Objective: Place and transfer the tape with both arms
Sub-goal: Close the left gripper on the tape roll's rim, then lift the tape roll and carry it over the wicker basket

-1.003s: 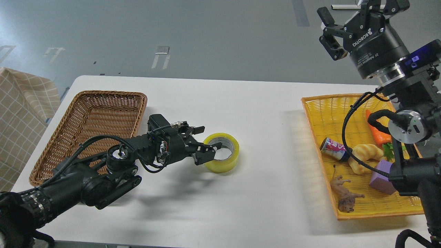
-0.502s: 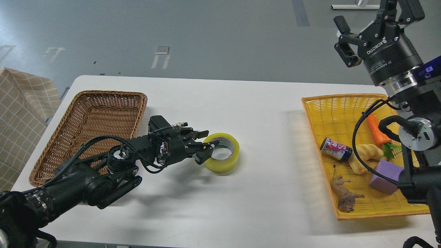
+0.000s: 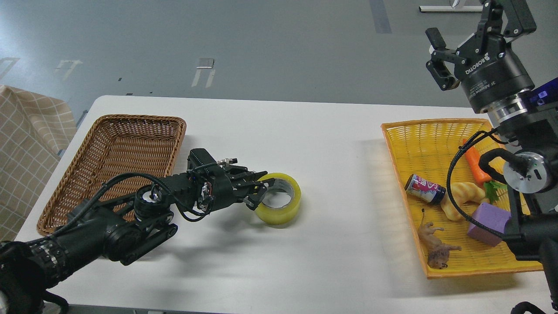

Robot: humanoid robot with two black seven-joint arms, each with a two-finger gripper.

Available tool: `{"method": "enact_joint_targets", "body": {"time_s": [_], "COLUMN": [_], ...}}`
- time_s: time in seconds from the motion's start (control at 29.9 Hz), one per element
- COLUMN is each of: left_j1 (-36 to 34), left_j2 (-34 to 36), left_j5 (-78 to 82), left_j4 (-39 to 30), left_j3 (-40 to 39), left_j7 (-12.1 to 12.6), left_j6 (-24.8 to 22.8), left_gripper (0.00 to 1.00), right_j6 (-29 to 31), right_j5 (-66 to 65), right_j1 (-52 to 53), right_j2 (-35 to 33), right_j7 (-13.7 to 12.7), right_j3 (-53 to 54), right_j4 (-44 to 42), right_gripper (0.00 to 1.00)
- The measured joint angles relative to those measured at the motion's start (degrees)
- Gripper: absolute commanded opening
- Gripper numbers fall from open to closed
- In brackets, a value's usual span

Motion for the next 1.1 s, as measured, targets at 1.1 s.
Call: {"method": "enact_joint_targets", "body": {"time_s": [1.1], "left_j1": [-14.4], "left_j2": [19.3], "left_j5": [-1.7], "left_j4": [-0.7], "left_j3": [-0.1], "left_j7": [-6.3], "left_j6": [3.7], "left_gripper": [0.10], "right_j6": [-0.1], "right_j5": [-0.1], "right_j1": [-1.0], "right_j2": [1.5], "right_j7": [0.1], "right_j3": [0.0], "right_j4": [-1.1], "right_gripper": [1.00]}}
